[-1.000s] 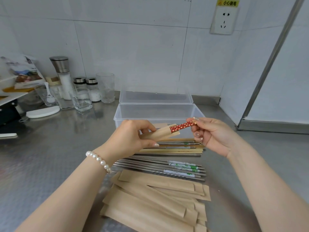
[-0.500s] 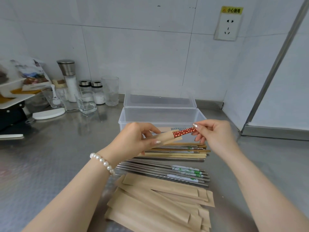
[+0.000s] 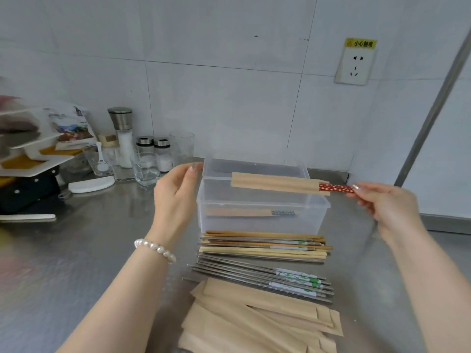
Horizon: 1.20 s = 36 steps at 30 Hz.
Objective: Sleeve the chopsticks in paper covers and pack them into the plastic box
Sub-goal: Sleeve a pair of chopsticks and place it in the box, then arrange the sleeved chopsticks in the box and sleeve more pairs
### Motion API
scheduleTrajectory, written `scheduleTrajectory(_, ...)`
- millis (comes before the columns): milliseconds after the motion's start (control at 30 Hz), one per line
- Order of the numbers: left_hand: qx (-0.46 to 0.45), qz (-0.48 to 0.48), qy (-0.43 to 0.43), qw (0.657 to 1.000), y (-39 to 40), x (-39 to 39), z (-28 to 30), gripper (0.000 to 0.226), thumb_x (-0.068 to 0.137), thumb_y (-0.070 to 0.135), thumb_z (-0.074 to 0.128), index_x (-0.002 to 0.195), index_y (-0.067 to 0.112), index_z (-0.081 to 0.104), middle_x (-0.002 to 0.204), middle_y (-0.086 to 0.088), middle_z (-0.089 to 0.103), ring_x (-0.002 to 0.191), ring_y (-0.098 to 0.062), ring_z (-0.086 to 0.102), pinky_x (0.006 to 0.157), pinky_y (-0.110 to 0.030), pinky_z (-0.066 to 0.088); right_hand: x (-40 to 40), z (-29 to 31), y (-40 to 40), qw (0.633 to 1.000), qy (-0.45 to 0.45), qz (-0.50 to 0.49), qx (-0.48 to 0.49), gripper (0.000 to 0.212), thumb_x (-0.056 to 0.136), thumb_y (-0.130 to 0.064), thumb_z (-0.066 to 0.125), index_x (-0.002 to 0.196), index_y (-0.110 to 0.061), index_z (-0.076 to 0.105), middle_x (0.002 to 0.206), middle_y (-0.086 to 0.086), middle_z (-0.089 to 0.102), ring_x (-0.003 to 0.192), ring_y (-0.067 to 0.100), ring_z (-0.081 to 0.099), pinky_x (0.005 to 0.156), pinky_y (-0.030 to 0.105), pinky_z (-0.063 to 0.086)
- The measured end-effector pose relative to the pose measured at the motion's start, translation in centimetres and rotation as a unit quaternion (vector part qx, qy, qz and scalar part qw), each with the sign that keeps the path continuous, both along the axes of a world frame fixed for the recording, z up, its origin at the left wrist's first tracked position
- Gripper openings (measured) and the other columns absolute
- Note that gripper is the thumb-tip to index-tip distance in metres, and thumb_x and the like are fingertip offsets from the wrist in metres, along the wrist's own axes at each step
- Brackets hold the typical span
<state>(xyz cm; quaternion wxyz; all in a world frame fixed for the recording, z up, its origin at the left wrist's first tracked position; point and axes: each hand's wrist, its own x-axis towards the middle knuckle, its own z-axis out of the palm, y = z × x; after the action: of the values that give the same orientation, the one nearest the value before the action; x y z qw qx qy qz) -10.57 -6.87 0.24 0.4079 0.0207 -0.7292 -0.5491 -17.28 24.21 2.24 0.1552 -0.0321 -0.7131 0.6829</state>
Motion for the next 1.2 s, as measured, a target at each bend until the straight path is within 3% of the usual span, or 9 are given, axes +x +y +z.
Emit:
scheduleTrajectory(67,0.022,0.007,-0.025,0.999,-0.3,-0.4,-0.4,0.025,0.095,0.018,0.044,0.107,0.016,0.066,0.097,0.013,0.064,0.088,0.008,0.053,0.072,-0.004,0.036,-1.0,0.3,-0.4,0.999,-0.017,-0.012,0.030,0.013,0.081,-0.002,0.065,0.093,-0.002,0.068,0.046,-0.010,0.064,0.048,-0.003,0.055,0.054,0.007,0.044)
scheduleTrajectory(133,0.033,0.000,-0.051,0.998,-0.4,-0.7,-0.8,0.029,0.096,0.017,0.042,0.115,0.013,0.062,0.109,0.011,0.060,0.103,0.000,0.051,0.078,-0.004,0.034,-1.8,0.6,-1.5,0.998,-0.039,-0.007,0.058,0.009,0.080,0.000,0.065,0.087,-0.002,0.069,0.045,-0.009,0.064,0.061,0.004,0.063,0.080,0.019,0.051)
scheduleTrajectory(233,0.036,-0.011,-0.068,0.997,-0.5,-1.0,-1.3,0.029,0.095,0.017,0.041,0.116,0.013,0.062,0.109,0.012,0.059,0.104,0.001,0.050,0.077,-0.003,0.033,-2.6,1.2,-3.9,0.993,-0.055,0.002,0.108,0.010,0.078,-0.001,0.067,0.073,-0.010,0.069,0.046,-0.002,0.065,0.077,0.016,0.064,0.097,0.033,0.046)
scheduleTrajectory(433,0.038,-0.021,-0.071,0.997,-0.3,-1.2,-1.4,0.027,0.096,0.016,0.040,0.109,0.022,0.063,0.088,0.028,0.055,0.084,0.015,0.049,0.065,0.006,0.032,-4.4,1.1,-7.3,0.960,-0.122,-0.014,0.252,0.006,0.077,-0.008,0.070,0.081,-0.006,0.074,0.072,0.005,0.071,0.084,0.019,0.067,0.089,0.035,0.052)
scheduleTrajectory(567,0.037,-0.022,-0.078,0.996,-0.1,-1.2,-1.3,0.029,0.095,0.017,0.041,0.114,0.017,0.062,0.101,0.017,0.058,0.098,0.001,0.052,0.073,-0.002,0.033,-4.9,0.4,-8.4,0.940,-0.161,-0.053,0.296,0.010,0.079,-0.019,0.069,0.073,-0.011,0.071,0.045,-0.007,0.062,0.055,0.008,0.052,0.053,0.024,0.041)
scheduleTrajectory(633,0.037,-0.025,-0.080,0.996,-0.1,-1.2,-1.4,0.029,0.095,0.018,0.041,0.115,0.014,0.062,0.104,0.014,0.057,0.102,-0.002,0.050,0.074,-0.004,0.033,-4.7,0.3,-8.6,0.927,-0.174,-0.079,0.322,0.012,0.078,-0.021,0.070,0.069,-0.013,0.068,0.035,-0.009,0.054,0.049,0.008,0.046,0.048,0.023,0.034)
scheduleTrajectory(767,0.040,-0.033,-0.086,0.995,-0.1,-1.4,-1.6,0.025,0.095,0.021,0.041,0.104,0.019,0.064,0.096,0.010,0.060,0.094,-0.004,0.051,0.076,-0.014,0.036,-4.6,-0.3,-8.6,0.894,-0.146,-0.088,0.415,0.006,0.075,-0.016,0.064,0.075,-0.012,0.069,0.066,0.001,0.066,0.070,0.022,0.059,0.070,0.029,0.047)
scheduleTrajectory(967,0.024,-0.034,-0.110,0.993,-0.1,-1.8,-2.0,0.033,0.095,0.024,0.043,0.121,0.013,0.060,0.119,0.004,0.061,0.112,-0.007,0.050,0.093,-0.023,0.036,-3.9,0.0,-9.1,0.765,-0.121,-0.045,0.631,0.011,0.083,-0.007,0.049,0.074,-0.012,0.047,0.067,0.001,0.049,0.078,0.025,0.051,0.074,0.029,0.038)
scheduleTrajectory(1200,0.016,-0.038,-0.111,0.993,-0.2,-1.7,-2.1,0.033,0.095,0.023,0.042,0.123,0.015,0.057,0.123,0.003,0.060,0.114,-0.006,0.049,0.096,-0.023,0.036,-4.5,1.2,-10.8,0.667,-0.223,0.075,0.707,0.021,0.086,-0.001,0.040,0.068,-0.010,0.039,0.074,0.005,0.041,0.092,0.028,0.041,0.083,0.038,0.030)
